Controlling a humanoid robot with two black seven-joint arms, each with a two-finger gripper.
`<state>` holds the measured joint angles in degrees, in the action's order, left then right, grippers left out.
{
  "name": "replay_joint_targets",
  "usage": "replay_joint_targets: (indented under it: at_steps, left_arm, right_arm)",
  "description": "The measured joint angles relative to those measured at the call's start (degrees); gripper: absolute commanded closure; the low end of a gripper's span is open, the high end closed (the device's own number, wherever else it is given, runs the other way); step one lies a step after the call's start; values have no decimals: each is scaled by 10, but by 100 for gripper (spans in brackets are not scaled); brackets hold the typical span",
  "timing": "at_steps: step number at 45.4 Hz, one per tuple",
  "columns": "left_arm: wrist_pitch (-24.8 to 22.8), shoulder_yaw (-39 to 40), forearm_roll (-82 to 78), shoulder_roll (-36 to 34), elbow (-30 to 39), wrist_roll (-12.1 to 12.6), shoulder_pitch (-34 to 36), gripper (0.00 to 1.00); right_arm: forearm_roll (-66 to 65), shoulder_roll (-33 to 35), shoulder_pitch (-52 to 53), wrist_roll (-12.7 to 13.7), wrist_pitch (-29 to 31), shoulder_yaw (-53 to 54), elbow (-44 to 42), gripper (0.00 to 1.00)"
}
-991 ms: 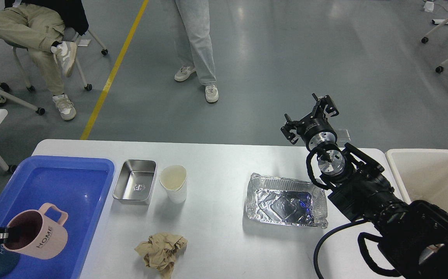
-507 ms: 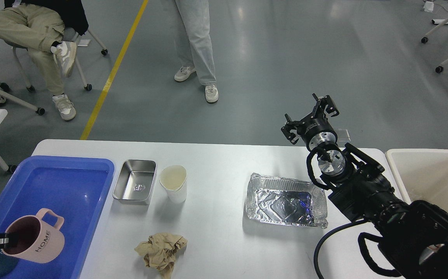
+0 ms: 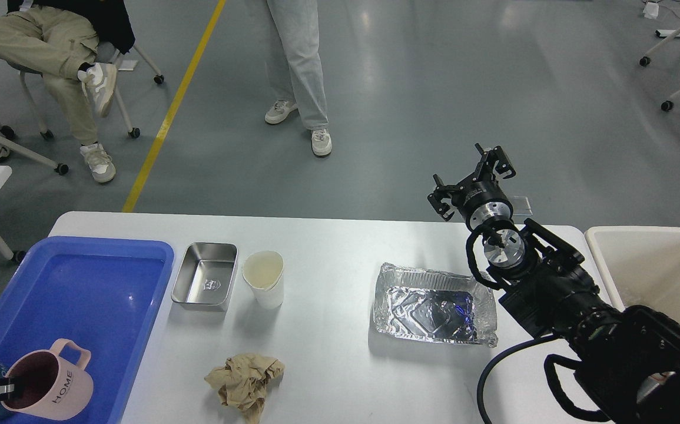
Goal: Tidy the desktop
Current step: 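Lift the pink mug with the left gripper over the blue tray, then lower the pink mug at the tray's near corner and release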
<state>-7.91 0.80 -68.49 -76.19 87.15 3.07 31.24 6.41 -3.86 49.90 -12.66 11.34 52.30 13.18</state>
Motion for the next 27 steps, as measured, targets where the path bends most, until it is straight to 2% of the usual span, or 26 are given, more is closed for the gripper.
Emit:
replay_joint_targets:
  at_steps: [6, 11, 17, 25, 27]
  left_arm:
    - [3, 0, 6, 7, -7, 0, -2, 87]
    - [5, 0, 8, 15, -13, 0, -2, 73]
    - [11, 0, 22, 17, -18, 3, -2, 60]
    - [21, 0, 32, 17, -18, 6, -2, 49]
    - [21, 0, 33, 17, -18, 6, -2, 44]
  right_arm:
    - [0, 0, 1, 0, 0, 0, 0, 0]
    - [0, 0, 1, 0, 0, 0, 0, 0]
    - [0, 0, 0, 0, 0, 0, 0, 0]
    - [0, 0, 0, 0, 0, 0, 0, 0]
    - [0, 0, 0, 0, 0, 0, 0, 0]
